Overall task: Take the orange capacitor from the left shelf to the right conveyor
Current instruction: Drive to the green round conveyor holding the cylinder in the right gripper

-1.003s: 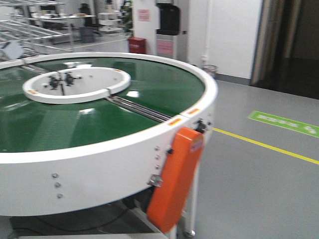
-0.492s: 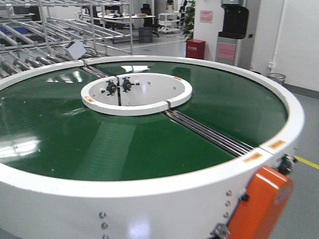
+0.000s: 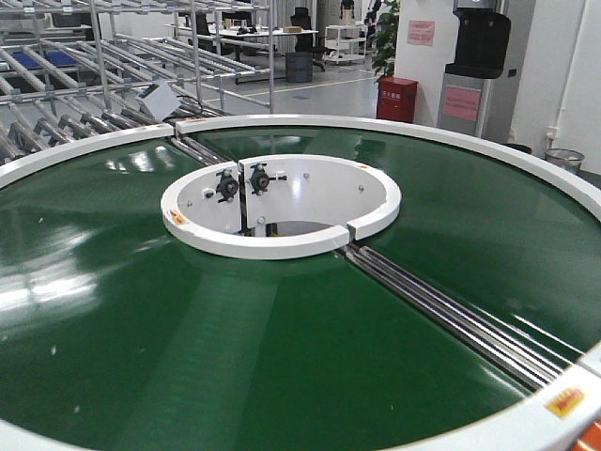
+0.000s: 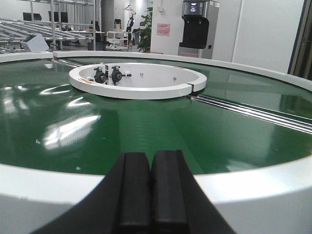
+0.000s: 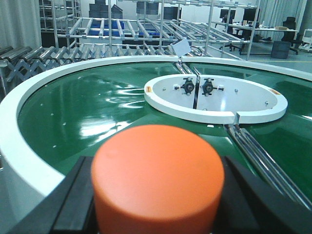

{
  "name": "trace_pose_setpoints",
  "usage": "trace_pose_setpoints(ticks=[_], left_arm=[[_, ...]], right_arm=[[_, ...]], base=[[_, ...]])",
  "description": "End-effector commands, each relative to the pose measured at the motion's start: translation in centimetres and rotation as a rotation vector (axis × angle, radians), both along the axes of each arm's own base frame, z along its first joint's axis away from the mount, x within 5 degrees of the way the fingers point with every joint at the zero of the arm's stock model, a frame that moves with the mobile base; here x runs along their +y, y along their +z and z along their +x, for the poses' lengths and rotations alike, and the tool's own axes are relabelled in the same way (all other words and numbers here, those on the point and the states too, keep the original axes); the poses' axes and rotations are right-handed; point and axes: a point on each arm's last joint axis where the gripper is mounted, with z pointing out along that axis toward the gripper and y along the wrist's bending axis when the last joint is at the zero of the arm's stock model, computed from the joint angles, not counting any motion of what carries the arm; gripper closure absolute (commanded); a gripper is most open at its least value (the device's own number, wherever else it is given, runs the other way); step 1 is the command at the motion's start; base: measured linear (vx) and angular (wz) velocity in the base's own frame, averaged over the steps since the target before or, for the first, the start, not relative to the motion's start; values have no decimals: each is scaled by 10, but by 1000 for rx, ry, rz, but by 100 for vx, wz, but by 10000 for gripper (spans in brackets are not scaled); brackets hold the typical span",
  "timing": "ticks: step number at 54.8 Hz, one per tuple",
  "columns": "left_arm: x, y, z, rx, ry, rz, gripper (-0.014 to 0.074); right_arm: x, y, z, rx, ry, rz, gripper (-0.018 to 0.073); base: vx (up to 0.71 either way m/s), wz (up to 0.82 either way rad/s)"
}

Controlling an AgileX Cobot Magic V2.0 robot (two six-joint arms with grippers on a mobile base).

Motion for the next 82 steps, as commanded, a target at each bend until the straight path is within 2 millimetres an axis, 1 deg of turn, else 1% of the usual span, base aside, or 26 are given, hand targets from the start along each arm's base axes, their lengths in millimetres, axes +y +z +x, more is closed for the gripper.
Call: trace_pose_setpoints(ticks=[1,36,74,82], left_arm=[[0,18,-2,-110,-5,-37,603],[0,18,-2,-110,-5,-37,603],[0,18,-2,-110,-5,-37,603],[0,18,-2,-110,-5,-37,603]], right_arm=[[-1,16,-1,-102,-4,37,567],[-1,16,-1,-102,-4,37,567],[-1,16,-1,-101,-3,42,567],[1,22,1,-157,-1,69,567]], base=[[37,1],[31,4],[3,-1],[0,0]])
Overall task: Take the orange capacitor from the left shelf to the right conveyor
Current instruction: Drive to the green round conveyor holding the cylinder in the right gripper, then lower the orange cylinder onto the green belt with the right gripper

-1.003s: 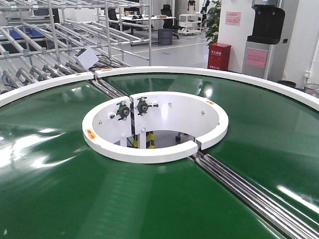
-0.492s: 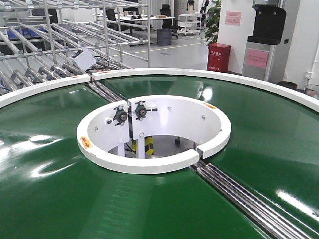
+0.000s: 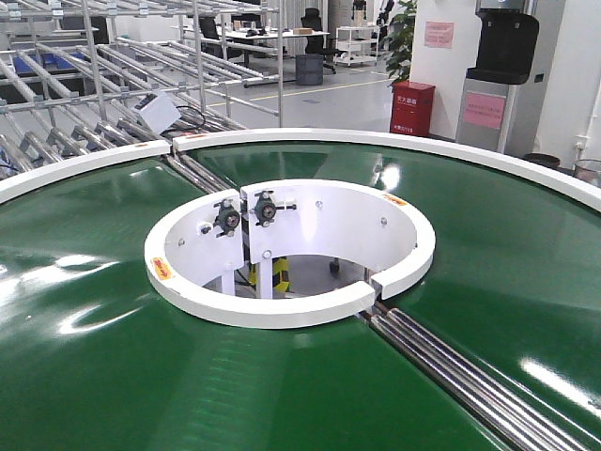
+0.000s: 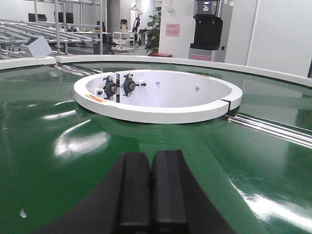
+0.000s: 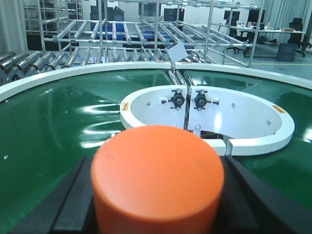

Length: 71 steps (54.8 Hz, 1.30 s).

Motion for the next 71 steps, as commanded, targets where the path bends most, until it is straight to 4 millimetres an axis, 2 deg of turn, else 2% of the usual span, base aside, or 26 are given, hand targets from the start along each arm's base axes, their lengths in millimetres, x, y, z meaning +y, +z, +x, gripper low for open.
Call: trace_pose_setpoints(ticks=[1,8,14,21,27,36,47,60,71], left_arm=[[0,18,-2,-110,-5,-37,603],[0,18,-2,-110,-5,-37,603],[0,18,-2,-110,-5,-37,603],[0,18,-2,-110,-5,-37,603],[0,18,-2,-110,-5,-37,603],[0,18,-2,-110,-5,-37,603],[0,18,-2,-110,-5,-37,603],[0,18,-2,-110,-5,-37,603],[0,18,-2,-110,-5,-37,603]], right_arm=[[1,22,2,-160,-3,58,567],[13,26,25,-217,-11,-5,567],[37,15,66,-128,15,10,567],[66,-10,114,-61,50,-18,567],[89,-34,150,-80,90,10,567],[113,-70,185,-172,135,-1,567],[128,-122,211,-142,152,13,567],[131,-177,228,-30,89,1,562],[132,-197,231,-7,83,-2,503]], base=[[0,0],[0,0],[0,0],[0,0],[0,0],[0,0],[0,0],[0,0],[0,0]])
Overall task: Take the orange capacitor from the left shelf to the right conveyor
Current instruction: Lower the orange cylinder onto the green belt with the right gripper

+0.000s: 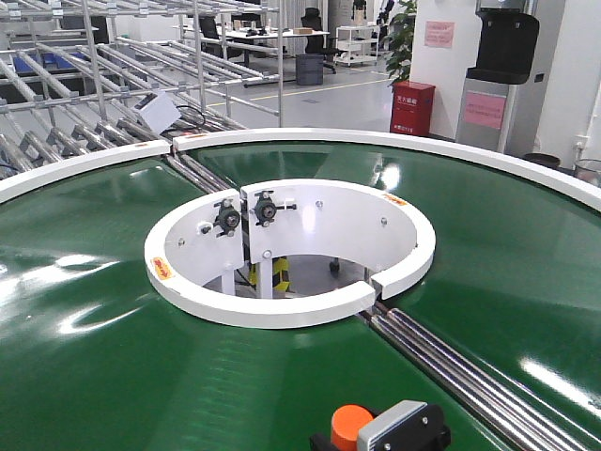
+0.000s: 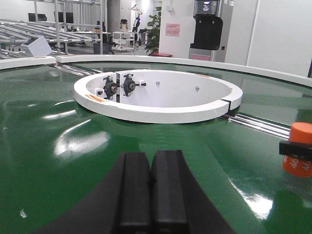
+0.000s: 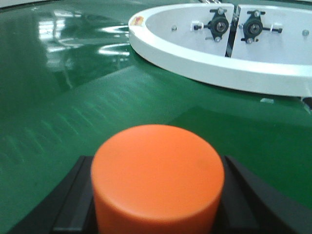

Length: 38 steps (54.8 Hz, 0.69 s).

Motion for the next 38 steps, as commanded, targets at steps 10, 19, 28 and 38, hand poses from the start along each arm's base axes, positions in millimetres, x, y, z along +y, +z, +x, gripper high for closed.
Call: trace_pose_setpoints(ticks=[10,19,28,38], left_arm=[[0,18,-2,-110,-5,-37,603],[0,18,-2,-110,-5,-37,603],[0,18,-2,-110,-5,-37,603],[0,18,-2,-110,-5,-37,603]], right_arm=[[3,23,7,-160,5,71,369],[3,23,6,-159,8,70,179],[3,23,6,-159,8,71,2],[3,23,6,-155,7,77,-69]], base=[[0,0],[0,0],[0,0],[0,0]])
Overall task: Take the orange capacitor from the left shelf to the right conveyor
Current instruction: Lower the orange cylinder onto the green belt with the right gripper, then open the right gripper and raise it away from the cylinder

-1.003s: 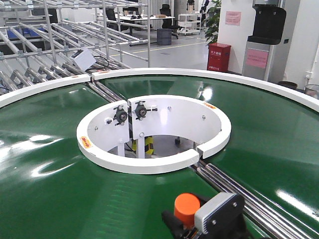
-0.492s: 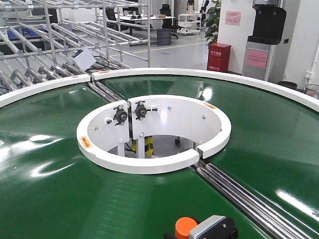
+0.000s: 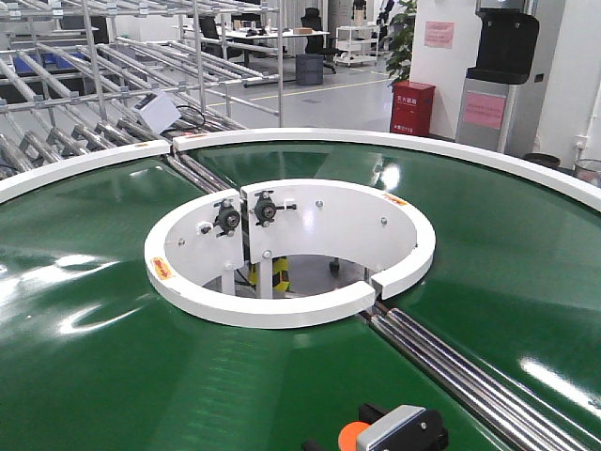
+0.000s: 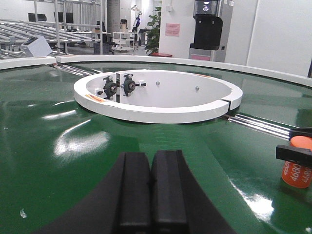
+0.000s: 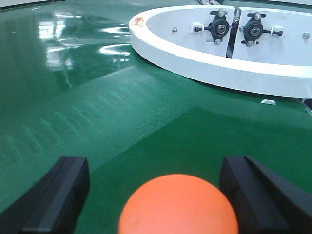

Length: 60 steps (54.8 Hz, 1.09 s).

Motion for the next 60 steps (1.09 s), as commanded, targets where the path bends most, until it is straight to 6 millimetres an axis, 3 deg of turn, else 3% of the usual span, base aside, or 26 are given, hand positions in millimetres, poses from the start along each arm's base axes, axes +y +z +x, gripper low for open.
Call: trace_pose_setpoints(ticks=[1,17,33,38,42,52,60], left_arm=[[0,18,-2,-110,-5,-37,603],[0,18,-2,-110,-5,-37,603],[0,18,-2,-110,-5,-37,603],[0,18,-2,-110,-5,-37,603],[0,18,-2,-110,-5,-37,603],[0,18,-2,-110,-5,-37,603],[0,18,-2,-110,-5,-37,603]], right_arm=[[2,26,6,-133,3,79,-69],[0,43,5,-179,-17,104,-50],[-9,103,-6,-312,-47,188,-7],[-15,128,-17,-306,-49,200,64],[-21,144,-27,-252,-53,216,177],[-43,177,-71,-48,-54,100,575],[-64,188,-104,63,-83,8,573]], base=[[0,0],[0,0],[0,0],[0,0],[0,0],[0,0],[0,0]])
